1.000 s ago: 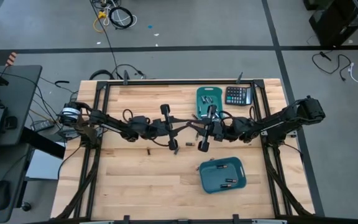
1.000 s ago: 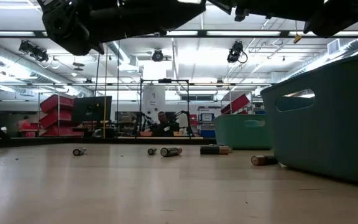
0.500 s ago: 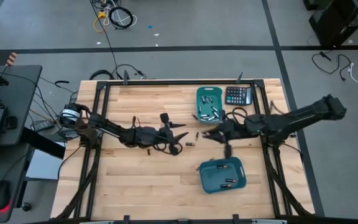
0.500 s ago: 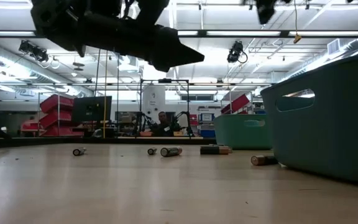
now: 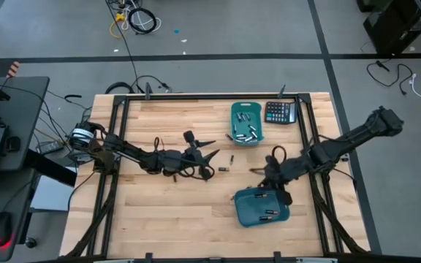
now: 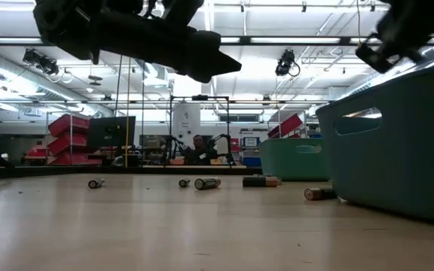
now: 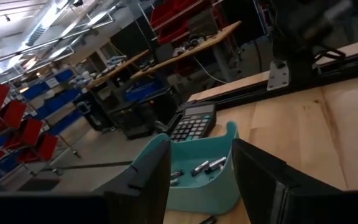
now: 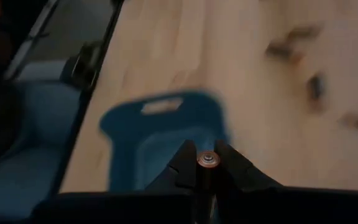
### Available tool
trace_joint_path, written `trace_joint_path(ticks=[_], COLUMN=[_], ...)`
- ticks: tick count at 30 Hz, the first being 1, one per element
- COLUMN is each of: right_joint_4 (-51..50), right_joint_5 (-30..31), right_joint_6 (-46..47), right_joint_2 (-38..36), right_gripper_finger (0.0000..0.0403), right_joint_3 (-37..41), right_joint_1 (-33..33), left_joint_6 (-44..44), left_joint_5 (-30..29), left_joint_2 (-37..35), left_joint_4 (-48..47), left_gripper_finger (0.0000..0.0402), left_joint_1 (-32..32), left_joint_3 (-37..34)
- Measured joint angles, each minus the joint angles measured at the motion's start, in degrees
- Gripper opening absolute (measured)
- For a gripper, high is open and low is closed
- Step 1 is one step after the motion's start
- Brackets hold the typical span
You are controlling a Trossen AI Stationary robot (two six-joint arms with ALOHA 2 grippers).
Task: Sort batteries
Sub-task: Put the black battery into the blue bin
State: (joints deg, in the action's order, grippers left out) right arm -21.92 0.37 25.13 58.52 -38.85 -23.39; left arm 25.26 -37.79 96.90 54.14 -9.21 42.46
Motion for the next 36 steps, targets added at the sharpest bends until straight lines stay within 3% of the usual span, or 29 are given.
trace_joint_path(ticks=[4, 16, 36], right_joint_4=[-1.6, -3.9, -5.3], right_joint_5=[-2.8, -3.6, 2.5], right_joint_6=[6.9, 19.9, 21.5], right_joint_2=[3.2, 13.0, 14.5], right_gripper_finger=[0.0023, 0.0029, 0.0038], right_joint_3=[0.0, -0.6, -3.9], right_joint_1=[-2.7, -10.3, -12.7], left_joint_6=[-0.4, -3.3, -10.4], left_joint_5=[-0.7, -3.1, -2.4], left_joint_2=[0.0, 0.0, 0.0], left_joint_4=[1.0, 1.0, -0.9], left_gripper_finger=[0.017, 0.017, 0.017], left_joint_1=[0.2, -0.1, -8.9], left_joint_3=[0.0, 0.0, 0.0])
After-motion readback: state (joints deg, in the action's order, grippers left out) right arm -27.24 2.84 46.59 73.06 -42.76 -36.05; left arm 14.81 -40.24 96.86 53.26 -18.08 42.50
